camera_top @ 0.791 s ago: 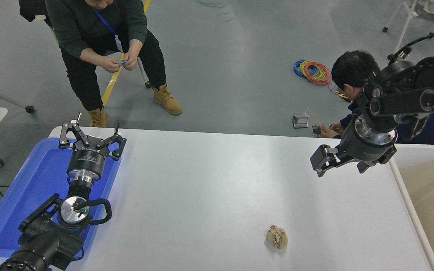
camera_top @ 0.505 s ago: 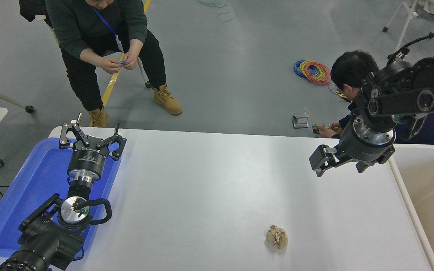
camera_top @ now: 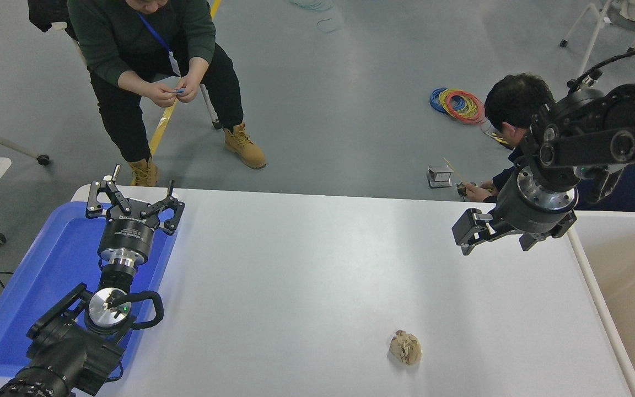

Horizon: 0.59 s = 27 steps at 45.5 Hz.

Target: Pick up paper ball place in dustbin

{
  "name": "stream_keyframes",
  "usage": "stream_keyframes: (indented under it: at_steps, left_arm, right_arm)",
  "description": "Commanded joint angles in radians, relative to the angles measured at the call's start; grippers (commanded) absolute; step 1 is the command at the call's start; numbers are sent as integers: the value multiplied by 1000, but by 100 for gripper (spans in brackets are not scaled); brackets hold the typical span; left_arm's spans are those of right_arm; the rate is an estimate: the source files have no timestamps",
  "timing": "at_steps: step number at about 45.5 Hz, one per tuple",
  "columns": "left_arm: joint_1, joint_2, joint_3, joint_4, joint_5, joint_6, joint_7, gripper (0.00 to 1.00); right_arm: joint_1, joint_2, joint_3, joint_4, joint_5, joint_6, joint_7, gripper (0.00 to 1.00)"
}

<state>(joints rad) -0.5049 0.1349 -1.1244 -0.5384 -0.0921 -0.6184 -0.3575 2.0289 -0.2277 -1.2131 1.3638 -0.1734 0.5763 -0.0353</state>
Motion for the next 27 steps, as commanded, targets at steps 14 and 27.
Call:
stream_keyframes:
  at_steps: [14,27]
  left_arm:
    - [0,0,0,0,0,0,0,100]
    - [0,0,0,0,0,0,0,100]
  right_arm:
    - [-62,2,41,-77,2,-3,0,100]
    - [-50,1,69,-101,15,-4,0,100]
